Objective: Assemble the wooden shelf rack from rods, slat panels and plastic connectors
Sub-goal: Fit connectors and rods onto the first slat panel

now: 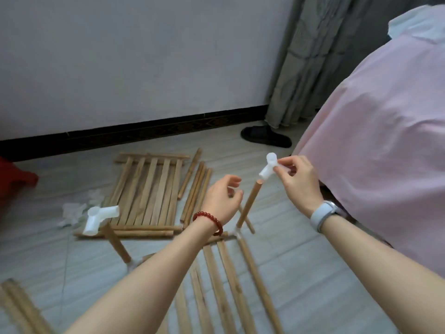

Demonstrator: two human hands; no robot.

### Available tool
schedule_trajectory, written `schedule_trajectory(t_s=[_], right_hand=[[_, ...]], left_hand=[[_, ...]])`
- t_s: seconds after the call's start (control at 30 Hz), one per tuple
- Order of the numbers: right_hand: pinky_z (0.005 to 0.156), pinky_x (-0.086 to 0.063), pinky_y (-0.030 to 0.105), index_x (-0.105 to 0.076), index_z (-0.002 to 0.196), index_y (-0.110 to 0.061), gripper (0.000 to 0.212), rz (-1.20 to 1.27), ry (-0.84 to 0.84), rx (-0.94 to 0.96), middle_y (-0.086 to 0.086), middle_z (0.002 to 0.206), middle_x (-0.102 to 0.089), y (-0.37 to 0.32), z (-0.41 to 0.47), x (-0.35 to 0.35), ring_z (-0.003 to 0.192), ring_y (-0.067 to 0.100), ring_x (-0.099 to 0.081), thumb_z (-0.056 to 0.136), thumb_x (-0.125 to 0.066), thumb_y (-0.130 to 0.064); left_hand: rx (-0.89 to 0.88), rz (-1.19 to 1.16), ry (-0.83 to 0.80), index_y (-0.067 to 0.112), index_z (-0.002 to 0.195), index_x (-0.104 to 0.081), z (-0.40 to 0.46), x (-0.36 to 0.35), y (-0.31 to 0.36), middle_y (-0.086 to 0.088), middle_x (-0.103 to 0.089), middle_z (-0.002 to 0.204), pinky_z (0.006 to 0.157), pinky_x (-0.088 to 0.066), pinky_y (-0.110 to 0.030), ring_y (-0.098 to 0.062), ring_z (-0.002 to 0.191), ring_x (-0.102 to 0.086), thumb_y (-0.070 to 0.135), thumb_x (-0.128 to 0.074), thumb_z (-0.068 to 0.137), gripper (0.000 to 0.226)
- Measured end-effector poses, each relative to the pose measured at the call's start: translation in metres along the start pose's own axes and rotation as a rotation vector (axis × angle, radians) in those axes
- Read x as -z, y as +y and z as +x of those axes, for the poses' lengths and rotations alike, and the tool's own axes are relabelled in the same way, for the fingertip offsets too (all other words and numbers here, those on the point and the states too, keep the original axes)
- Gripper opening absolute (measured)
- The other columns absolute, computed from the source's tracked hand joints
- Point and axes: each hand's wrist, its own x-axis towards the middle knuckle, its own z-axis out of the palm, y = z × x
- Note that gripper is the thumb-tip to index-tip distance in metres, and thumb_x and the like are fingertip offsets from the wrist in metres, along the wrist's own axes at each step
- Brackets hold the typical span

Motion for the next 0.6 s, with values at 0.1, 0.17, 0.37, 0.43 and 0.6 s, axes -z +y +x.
schedule_trajectory(t_s=[0.1,0.17,0.37,0.43,0.6], right_hand=[[0.066,-0.034,0.004,-0.062,0.091,-0.002,0.009,-0.061,0.053,0.055,0.007,0.093,-0.050,0.019,0.001,-0.010,0.070,0.007,-0.042,0.084,-0.066,-0.007],[0.068,-0.035,0.003,-0.061,0.092,-0.002,0.010,-0.069,0.048,0.075,0.006,0.094,-0.048,0.025,0.000,-0.017,0.072,0.008,-0.042,0.084,-0.065,-0.005],[0.068,-0.033,0.000,-0.057,0.093,-0.001,0.010,-0.065,0.008,0.138,0.002,0.093,-0.044,0.028,0.000,-0.027,0.070,-0.001,-0.041,0.084,-0.063,-0.002],[0.070,-0.033,0.001,-0.056,0.095,0.001,0.011,-0.060,-0.049,0.147,0.001,0.094,-0.044,0.028,0.002,-0.025,0.075,0.004,-0.042,0.085,-0.061,0.000],[0.074,-0.037,0.013,-0.058,0.109,-0.006,0.019,-0.042,-0.191,0.073,0.000,0.101,-0.051,0.031,0.010,-0.013,0.090,0.011,-0.049,0.089,-0.057,-0.008]], left_hand=[[0.022,-0.032,-0.030,0.016,0.126,-0.051,0.013,-0.012,0.009,0.001,-0.056,0.119,0.078,-0.037,-0.015,-0.005,0.096,-0.050,0.018,-0.050,0.094,0.032],[0.028,-0.052,-0.039,0.016,0.128,-0.050,0.020,-0.017,0.011,0.000,-0.056,0.122,0.079,-0.038,-0.016,-0.005,0.097,-0.050,0.018,-0.048,0.095,0.034],[0.055,-0.127,-0.072,0.014,0.129,-0.051,0.032,-0.024,0.015,-0.003,-0.058,0.122,0.086,-0.044,-0.021,-0.008,0.101,-0.053,0.019,-0.050,0.094,0.035],[0.037,-0.145,-0.082,0.014,0.127,-0.054,0.035,-0.025,0.018,-0.002,-0.060,0.118,0.084,-0.044,-0.019,-0.008,0.102,-0.055,0.019,-0.053,0.093,0.034],[0.023,-0.180,-0.013,0.013,0.121,-0.058,0.044,-0.030,0.027,-0.002,-0.065,0.109,0.079,-0.043,-0.011,-0.007,0.097,-0.057,0.012,-0.056,0.091,0.031]])
